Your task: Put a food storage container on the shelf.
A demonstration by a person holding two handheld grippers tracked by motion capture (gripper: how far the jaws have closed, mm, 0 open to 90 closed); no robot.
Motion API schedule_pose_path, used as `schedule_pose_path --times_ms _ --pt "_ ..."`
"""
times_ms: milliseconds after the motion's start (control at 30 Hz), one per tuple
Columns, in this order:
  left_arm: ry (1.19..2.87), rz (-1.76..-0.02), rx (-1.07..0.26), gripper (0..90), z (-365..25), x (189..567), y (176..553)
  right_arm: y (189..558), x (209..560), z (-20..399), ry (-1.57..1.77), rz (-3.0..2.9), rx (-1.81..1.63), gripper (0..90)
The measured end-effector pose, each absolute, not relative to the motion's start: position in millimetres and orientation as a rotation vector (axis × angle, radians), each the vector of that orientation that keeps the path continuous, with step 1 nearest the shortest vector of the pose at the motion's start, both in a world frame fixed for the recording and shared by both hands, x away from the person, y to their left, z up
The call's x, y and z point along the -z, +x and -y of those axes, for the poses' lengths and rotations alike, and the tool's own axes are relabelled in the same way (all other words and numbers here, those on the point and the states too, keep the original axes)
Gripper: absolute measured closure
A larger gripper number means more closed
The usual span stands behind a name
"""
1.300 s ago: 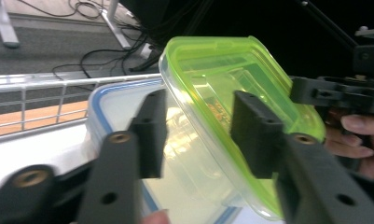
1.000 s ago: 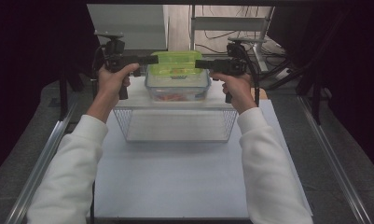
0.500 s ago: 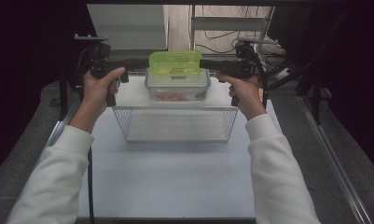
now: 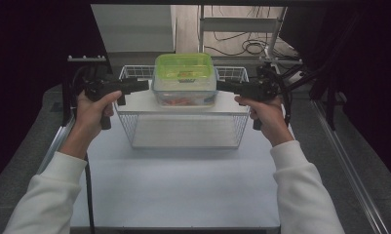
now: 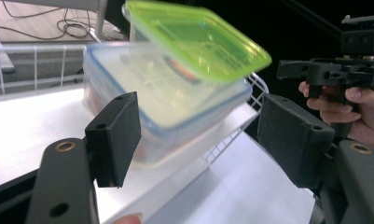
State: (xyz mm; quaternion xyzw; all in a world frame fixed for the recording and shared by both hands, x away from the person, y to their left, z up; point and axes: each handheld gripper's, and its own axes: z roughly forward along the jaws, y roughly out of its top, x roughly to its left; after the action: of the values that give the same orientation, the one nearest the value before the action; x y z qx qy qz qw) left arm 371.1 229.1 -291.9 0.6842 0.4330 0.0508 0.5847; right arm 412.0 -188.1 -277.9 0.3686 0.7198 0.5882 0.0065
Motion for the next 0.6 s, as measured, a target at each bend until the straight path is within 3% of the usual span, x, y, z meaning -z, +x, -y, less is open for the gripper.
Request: schedule_pose_path --times_ms 300,600 --pt "1.635 -1.000 -0.079 29.7 -232.5 329.2 337.4 380.9 312.3 208.3 1.087 -2.293 -1.836 43.7" --pt "1.704 -0.974 -0.035 29.0 -222.3 382.8 297.5 345.0 369.9 219.8 1.067 -2.343 -1.845 43.3"
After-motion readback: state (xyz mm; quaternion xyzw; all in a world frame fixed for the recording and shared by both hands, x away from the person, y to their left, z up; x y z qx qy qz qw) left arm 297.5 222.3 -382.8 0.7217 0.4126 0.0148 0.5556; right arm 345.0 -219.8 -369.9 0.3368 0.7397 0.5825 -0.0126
